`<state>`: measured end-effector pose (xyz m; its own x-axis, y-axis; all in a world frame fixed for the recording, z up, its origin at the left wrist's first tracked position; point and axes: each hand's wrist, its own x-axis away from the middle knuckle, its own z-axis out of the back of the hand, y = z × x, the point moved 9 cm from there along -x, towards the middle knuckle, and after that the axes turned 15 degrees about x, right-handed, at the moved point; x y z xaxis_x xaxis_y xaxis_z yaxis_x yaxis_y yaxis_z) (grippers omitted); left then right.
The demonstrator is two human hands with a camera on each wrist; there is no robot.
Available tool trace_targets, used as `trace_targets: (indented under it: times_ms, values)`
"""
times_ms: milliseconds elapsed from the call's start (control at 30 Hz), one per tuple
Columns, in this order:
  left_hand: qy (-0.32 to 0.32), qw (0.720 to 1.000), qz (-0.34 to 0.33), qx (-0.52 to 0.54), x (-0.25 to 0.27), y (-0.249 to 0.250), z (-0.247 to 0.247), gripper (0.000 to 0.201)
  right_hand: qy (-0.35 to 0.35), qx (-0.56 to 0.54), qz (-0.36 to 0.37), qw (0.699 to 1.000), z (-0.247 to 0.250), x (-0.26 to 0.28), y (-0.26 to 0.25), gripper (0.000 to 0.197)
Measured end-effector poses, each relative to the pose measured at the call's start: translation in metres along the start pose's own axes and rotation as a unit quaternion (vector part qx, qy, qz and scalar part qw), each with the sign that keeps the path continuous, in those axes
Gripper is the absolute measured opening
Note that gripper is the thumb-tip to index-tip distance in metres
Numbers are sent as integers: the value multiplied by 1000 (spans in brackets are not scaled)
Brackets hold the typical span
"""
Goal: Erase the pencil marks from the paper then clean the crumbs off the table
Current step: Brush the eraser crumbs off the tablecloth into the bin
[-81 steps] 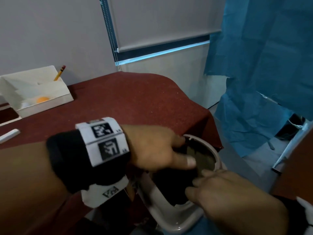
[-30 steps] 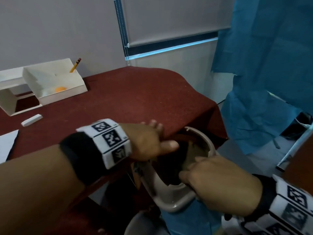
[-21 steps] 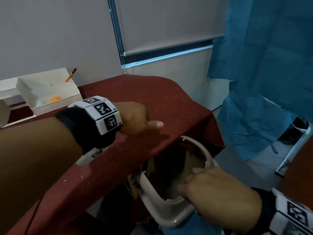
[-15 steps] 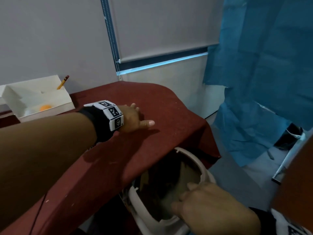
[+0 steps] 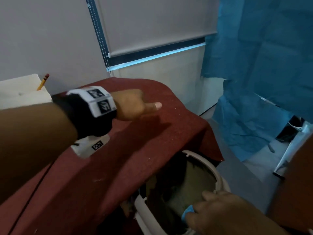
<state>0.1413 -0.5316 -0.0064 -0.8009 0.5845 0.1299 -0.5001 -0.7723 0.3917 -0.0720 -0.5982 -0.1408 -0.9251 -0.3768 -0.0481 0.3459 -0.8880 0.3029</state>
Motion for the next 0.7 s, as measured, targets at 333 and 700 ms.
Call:
trace_targets:
  times_ms: [333, 700]
  values:
    - [-261, 957, -46, 117, 58, 38, -73, 49, 51, -1, 20, 998, 10, 2, 3, 26]
    - [-220, 959, 71, -162, 79, 1, -115, 127, -129, 26, 105, 986, 1, 2, -14, 29]
